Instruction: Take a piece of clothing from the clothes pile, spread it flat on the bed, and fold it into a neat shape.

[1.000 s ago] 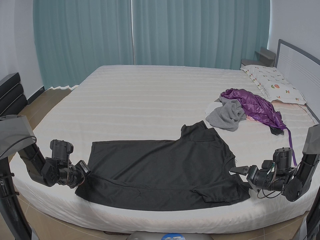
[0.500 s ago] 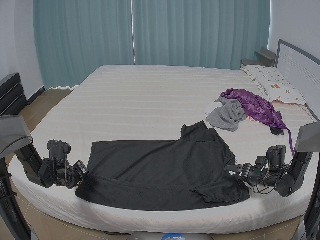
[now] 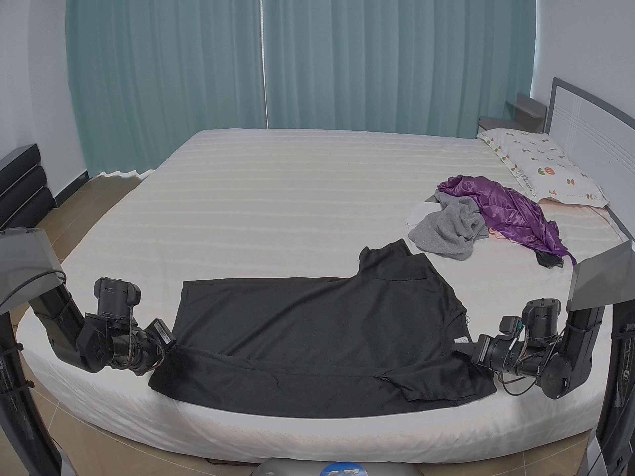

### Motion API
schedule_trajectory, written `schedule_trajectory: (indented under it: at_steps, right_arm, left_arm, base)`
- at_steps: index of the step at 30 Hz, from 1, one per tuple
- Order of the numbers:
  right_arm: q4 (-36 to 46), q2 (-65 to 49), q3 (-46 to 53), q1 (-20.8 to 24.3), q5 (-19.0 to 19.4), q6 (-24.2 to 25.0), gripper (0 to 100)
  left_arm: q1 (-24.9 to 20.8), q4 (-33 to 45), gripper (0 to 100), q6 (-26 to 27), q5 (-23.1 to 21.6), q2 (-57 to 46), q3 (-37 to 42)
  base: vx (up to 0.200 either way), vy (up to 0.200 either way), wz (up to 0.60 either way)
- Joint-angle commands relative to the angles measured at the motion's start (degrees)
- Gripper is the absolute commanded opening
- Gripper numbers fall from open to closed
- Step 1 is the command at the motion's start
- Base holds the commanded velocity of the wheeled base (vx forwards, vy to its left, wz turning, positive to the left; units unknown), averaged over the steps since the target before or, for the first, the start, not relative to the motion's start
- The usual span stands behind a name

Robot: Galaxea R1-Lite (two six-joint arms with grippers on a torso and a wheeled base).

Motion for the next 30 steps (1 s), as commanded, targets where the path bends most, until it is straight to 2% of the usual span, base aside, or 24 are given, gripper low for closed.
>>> schedule_trajectory:
  at_steps: [1, 11, 17, 30]
  right_arm:
    - [-1.5, 1.5, 2.3, -1.3, 0.1, -0.9, 0]
    - [-6.2, 1.1, 2.9, -2.5, 0.7, -0.1, 0]
    - [-8.8, 1.1, 3.0, -3.6, 0.6, 2.4, 0]
    - [-9.6, 0.8, 3.1, -4.2, 0.7, 2.7, 0]
  left_arm:
    - [0.0, 0.0, 0, 0.0, 0.0, 0.2, 0.1]
    - [0.0, 0.0, 0, 0.1, 0.1, 0.2, 0.0]
    - [0.3, 0.0, 0, 0.1, 0.2, 0.3, -0.1]
    - [0.7, 0.1, 0, 0.2, 0.2, 0.3, 0.1]
  base:
    - [0.0, 0.0, 0.0]
    - [0.0, 0.0, 0.0]
    - [0.0, 0.0, 0.0]
    - [0.0, 0.0, 0.0]
